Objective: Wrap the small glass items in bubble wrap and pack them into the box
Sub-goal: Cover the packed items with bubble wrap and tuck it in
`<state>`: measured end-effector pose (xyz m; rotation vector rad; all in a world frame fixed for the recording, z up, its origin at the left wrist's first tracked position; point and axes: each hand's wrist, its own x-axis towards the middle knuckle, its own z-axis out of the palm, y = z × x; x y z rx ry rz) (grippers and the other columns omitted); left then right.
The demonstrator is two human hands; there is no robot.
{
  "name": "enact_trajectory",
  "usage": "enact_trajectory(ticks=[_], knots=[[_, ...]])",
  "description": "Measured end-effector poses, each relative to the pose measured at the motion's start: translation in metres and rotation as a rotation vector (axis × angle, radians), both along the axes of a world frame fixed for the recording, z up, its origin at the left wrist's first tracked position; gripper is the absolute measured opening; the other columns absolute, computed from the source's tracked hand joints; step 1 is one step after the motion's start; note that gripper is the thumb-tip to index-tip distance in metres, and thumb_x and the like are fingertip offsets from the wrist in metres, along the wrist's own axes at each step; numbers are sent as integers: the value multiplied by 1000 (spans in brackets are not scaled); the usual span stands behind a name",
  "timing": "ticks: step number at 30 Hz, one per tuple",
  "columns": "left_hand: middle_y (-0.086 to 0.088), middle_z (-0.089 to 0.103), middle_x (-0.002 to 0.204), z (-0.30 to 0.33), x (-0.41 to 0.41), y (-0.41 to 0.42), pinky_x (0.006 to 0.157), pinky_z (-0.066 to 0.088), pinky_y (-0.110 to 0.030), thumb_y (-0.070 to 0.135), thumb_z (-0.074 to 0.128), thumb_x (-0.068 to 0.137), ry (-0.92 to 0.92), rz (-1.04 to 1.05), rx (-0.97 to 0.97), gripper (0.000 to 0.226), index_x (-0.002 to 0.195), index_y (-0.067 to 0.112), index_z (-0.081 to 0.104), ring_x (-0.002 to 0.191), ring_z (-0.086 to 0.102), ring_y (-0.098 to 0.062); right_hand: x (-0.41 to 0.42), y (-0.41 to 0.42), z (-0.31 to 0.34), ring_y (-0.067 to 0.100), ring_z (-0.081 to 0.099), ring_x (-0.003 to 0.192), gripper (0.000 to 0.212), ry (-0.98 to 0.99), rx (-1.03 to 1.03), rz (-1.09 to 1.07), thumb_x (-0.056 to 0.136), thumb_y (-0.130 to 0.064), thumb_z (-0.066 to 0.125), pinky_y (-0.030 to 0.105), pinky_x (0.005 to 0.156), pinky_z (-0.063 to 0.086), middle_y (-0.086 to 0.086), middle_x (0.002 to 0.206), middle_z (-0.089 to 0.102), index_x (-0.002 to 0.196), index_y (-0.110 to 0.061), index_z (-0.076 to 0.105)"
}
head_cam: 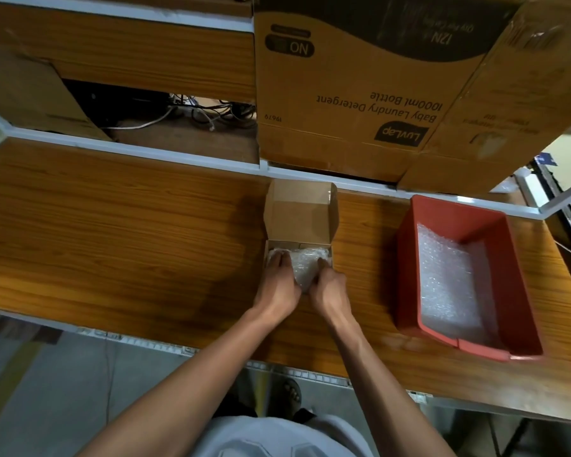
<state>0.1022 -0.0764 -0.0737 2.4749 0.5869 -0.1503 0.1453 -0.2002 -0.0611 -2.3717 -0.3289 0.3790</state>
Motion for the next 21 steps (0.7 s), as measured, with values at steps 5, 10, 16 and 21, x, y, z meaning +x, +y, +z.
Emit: enact_trajectory(ticks=[5, 10, 16, 21], knots=[[-23, 26, 169, -1, -3, -11, 127, 29, -45, 16, 51, 103, 89, 59, -24, 71, 165, 0, 20, 154, 30, -39, -3, 5, -7, 44, 64, 122, 46, 12, -30, 32, 105, -11, 47, 42, 94, 55, 27, 135, 64, 148, 4, 43], [-23, 44, 159, -5, 10, 0, 115, 42, -40, 15, 52, 100, 110, 124, -99, 62, 157, -1, 35, 142, 49, -38, 9, 7, -6, 44, 67, 111, 44, 127, -169, 32, 107, -16, 43, 40, 83, 52, 26, 124, 68, 145, 6, 47], [-17, 59, 146, 2, 17, 9, 95, 51, -33, 6, 46, 100, 136, 190, -170, 50, 150, 10, 50, 130, 61, -35, 33, 7, -2, 34, 66, 114, 30, 242, -168, -22, 110, -11, 42, 38, 88, 49, 16, 123, 68, 132, 0, 60], [-16, 54, 154, 1, 6, 9, 108, 52, -39, 4, 51, 99, 29, 175, -133, 58, 156, 8, 42, 136, 57, -35, 21, 1, 1, 40, 68, 113, 28, 204, -100, -67, 102, -6, 48, 32, 78, 47, 20, 119, 71, 126, -3, 63]])
